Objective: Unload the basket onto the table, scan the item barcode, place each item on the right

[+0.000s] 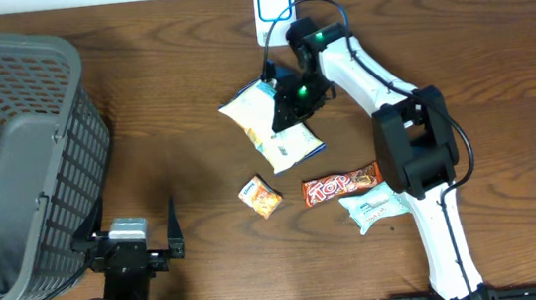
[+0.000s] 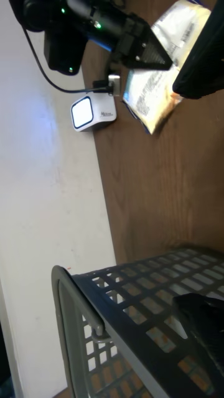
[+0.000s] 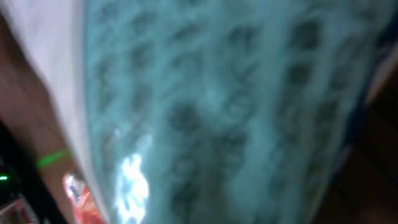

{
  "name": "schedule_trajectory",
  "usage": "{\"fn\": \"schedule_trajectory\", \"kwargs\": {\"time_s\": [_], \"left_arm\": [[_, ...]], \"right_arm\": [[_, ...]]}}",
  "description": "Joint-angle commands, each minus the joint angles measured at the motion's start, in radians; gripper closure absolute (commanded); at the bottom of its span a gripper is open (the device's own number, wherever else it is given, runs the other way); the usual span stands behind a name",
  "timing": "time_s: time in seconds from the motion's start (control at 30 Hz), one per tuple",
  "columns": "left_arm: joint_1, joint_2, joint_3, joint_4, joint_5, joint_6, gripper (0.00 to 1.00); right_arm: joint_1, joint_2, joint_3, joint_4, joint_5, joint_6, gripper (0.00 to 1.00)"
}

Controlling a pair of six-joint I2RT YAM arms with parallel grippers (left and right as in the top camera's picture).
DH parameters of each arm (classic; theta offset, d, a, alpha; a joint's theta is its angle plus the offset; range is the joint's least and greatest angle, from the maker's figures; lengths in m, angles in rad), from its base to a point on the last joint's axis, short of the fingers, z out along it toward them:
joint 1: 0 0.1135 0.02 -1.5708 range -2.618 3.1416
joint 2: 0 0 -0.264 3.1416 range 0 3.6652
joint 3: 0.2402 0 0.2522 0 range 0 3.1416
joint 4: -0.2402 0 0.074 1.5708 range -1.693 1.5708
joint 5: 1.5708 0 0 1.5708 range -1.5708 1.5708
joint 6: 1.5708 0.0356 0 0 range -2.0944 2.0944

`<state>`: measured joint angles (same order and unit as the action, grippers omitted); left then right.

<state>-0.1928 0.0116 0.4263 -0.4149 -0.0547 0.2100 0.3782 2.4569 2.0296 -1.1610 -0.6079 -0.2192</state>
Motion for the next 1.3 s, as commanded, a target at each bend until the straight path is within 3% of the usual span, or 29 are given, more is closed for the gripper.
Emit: {"fn": "schedule_trajectory", "kwargs": {"time_s": [0.0, 0.23, 0.8, 1.27], "left_arm": [[-0.003, -0.001, 0.002, 0.003, 0.002, -0.005, 0.0], [-0.003, -0.001, 0.002, 0.003, 0.002, -0.005, 0.0], [-0.003, -0.001, 0.002, 0.003, 0.002, -0.005, 0.0], [-0.003, -0.001, 0.002, 0.003, 0.002, -0.005, 0.0]], "right_arm": [[-0.019, -0.011, 0.023, -0.027, -0.001, -0.018, 0.99], [-0.061, -0.076, 0.125, -0.179, -0.086, -0.014, 0.99], [-0.042, -0.572, 0.121, -0.261, -0.038, -0.071, 0.98], [-0.013, -0.608, 0.119, -0.365, -0.066, -0.074, 0.98]]}}
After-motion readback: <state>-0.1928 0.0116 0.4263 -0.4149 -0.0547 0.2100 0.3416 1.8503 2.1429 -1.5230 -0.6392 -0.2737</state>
